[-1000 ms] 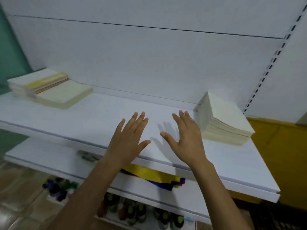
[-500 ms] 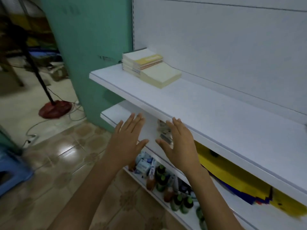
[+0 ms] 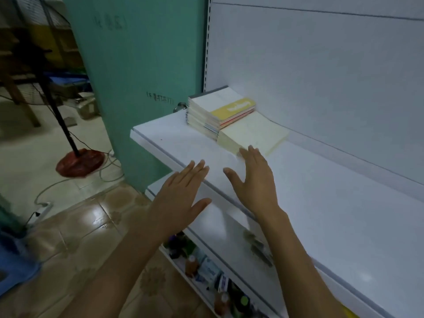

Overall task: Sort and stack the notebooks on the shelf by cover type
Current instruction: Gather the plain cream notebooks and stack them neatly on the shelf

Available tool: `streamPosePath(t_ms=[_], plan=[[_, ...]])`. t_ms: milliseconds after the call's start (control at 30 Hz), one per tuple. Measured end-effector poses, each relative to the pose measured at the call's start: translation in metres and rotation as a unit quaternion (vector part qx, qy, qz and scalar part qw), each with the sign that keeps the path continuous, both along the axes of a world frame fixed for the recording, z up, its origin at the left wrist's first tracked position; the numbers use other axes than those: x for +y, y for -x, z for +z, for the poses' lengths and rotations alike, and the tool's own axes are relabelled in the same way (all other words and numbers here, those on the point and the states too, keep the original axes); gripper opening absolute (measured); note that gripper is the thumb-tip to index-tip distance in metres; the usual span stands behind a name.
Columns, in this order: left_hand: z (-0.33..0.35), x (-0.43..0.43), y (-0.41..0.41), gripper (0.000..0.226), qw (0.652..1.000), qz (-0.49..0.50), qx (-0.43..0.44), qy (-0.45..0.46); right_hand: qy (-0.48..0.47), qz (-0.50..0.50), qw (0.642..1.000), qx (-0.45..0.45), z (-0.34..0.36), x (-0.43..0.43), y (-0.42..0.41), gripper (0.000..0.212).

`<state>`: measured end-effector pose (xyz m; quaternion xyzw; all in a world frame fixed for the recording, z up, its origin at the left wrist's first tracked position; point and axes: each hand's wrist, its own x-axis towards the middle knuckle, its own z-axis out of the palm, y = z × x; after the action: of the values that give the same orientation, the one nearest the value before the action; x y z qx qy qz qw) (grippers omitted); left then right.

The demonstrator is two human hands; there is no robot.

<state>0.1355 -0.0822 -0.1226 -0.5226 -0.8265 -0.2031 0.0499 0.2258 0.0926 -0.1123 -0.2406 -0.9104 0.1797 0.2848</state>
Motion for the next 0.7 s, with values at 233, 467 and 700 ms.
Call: streamPosePath(t_ms=[233, 467, 700], plan=[[0.003, 0.041, 0.062, 0.067, 0.996, -0.015, -0.077, -0.029, -0.036, -0.041, 0.995, -0.081, 0.018, 0.074, 0.083, 0.077], [0.006, 0.077, 0.104, 0.062, 0.986, -0.042, -0.162, -0.024, 0.052, -0.140, 0.973, -0.175, 0.020, 0.123, 0.126, 0.079], [0.005, 0.114, 0.142, 0.036, 0.906, -0.070, -0.408, -0.092, 0.014, -0.185, 0.954, -0.235, 0.008, 0.117, 0.130, 0.078]])
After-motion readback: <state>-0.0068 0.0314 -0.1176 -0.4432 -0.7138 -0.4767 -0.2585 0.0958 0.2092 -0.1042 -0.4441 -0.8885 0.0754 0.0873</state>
